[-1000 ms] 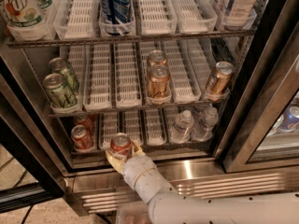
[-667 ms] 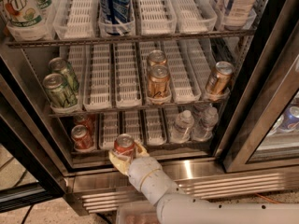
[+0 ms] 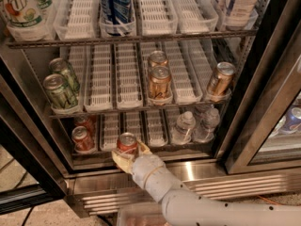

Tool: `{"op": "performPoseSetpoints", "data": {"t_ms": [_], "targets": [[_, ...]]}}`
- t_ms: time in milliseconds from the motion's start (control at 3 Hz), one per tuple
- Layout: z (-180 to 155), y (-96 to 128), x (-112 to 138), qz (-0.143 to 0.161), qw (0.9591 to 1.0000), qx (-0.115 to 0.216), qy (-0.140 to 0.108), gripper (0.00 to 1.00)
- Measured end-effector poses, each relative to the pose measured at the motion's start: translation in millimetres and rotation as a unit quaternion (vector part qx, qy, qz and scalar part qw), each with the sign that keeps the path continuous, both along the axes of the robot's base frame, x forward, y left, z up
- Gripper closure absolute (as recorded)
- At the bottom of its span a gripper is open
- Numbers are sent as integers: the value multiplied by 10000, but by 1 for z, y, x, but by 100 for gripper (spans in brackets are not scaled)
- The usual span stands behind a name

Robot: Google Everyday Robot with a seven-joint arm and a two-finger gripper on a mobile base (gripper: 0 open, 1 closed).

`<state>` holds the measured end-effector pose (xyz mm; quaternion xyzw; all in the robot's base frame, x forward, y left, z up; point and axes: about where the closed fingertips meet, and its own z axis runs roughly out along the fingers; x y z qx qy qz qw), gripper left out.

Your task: Pick coke can from bottom shelf of fridge

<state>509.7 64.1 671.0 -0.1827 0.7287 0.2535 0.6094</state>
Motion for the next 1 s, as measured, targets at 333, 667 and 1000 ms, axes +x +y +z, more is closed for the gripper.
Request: {"op": "performPoseSetpoints", "data": {"t_ms": [333, 667, 1000], "targets": [[3, -14, 11, -49, 10000, 0, 32, 100], [3, -14, 11, -49, 10000, 0, 32, 100], [2, -11, 9, 114, 9998, -2, 145, 100]]}}
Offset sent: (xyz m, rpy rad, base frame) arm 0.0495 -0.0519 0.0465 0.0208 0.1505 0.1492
